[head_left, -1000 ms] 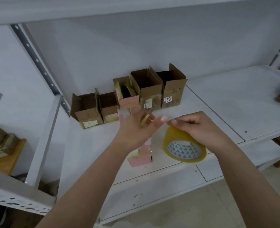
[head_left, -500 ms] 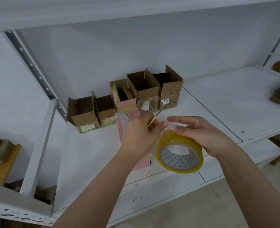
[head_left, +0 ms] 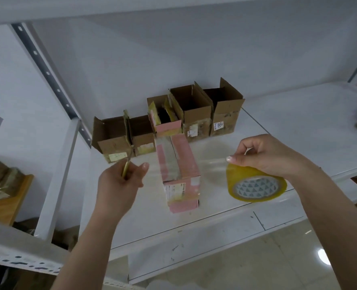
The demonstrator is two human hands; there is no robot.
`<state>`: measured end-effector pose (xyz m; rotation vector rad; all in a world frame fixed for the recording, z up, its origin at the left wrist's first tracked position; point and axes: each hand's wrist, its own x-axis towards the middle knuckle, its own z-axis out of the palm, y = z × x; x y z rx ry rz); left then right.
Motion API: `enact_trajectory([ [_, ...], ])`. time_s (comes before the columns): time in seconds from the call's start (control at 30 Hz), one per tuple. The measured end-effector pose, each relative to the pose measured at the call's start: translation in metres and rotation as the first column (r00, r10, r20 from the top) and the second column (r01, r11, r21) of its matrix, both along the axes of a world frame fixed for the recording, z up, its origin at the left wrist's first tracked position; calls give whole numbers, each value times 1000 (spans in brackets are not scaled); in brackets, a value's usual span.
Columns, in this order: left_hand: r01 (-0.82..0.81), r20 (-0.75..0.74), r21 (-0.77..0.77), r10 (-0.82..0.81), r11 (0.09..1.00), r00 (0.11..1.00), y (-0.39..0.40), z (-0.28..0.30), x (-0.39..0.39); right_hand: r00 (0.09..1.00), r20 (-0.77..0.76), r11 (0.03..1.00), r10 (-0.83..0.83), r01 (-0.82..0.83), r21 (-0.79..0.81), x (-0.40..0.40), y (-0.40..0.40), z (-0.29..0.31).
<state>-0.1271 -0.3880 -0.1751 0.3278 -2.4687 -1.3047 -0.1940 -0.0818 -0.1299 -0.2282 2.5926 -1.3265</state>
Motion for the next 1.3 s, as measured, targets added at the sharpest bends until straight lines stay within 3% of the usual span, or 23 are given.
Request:
enact_trajectory([
  [0.37, -54, 63, 93, 49, 994, 997, 1, -38, -2, 1000, 18, 992, 8, -10, 128, -29, -10, -33],
  [0.67, -90, 212, 516, -26, 852, 977, 39, -85, -3, 994, 91, 986, 65, -78, 148, -25, -45, -85],
  [0.93, -92, 299, 560, -98, 823, 949, 53, -99, 4, 993, 104, 991, 56, -68, 113, -23, -47, -92],
  [1.03, -52, 281, 447, -85, 893, 956, 38, -88, 3, 993, 110, 997, 37, -45, 67, -22, -46, -95],
  [1.13, -13, 138, 337, -36, 941, 990, 19, -49, -3, 995, 94, 997, 42, -48, 61, -21, -47, -94],
  [1.23, 243, 2, 404, -266, 882, 964, 30, 7, -25, 995, 96, 999, 36, -38, 20, -21, -46, -95],
  [1.3, 421, 18, 362, -458, 832, 889, 53, 30, -44, 994, 103, 999, 41, -42, 7, -20, -46, -95],
])
